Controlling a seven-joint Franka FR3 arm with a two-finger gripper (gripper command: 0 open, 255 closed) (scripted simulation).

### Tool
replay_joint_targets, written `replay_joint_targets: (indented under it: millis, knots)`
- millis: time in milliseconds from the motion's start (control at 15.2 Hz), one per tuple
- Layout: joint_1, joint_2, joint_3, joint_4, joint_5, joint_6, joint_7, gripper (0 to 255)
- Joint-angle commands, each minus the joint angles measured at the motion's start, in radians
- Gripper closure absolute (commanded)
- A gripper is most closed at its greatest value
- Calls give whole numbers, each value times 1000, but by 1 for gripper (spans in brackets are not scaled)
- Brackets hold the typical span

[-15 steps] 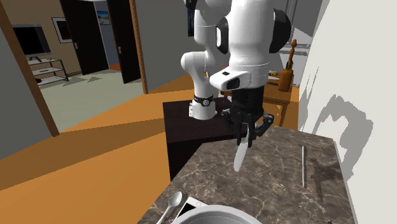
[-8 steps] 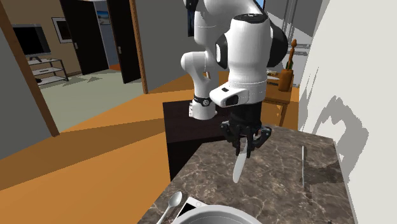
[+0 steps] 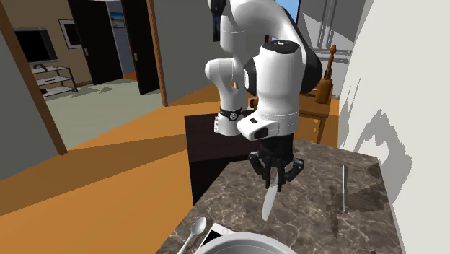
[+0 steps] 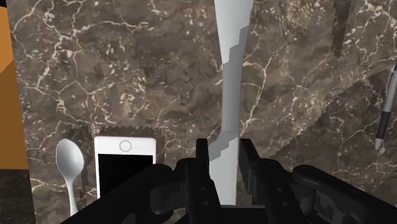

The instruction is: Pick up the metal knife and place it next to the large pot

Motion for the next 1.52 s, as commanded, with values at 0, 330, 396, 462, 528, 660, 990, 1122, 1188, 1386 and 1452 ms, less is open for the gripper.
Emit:
replay_joint_targets:
  millis: [0, 330, 396, 462, 528, 660, 990, 1122, 1188, 1386, 1452]
  knots:
    - [0, 16, 0, -8, 0, 25, -1, 255]
    - [1, 59, -1, -22, -1, 81, -4, 255]
    - [2, 68, -1, -24, -1, 92, -4, 255]
    - [2, 77, -1, -26, -1, 103, -5, 255]
    - [2, 87, -1, -27, -2, 114, -5, 255]
    - [2, 106, -2, -30, -2, 136, -6, 255]
    - [4, 156, -3, -32, -3, 189, -8, 255]
    - [4, 177, -3, -32, -4, 209, -9, 255]
    - [5, 188, -3, -31, -4, 220, -9, 255]
    - [6, 221, -4, -28, -5, 249, -11, 255]
    - [6, 232, -4, -27, -5, 259, -11, 255]
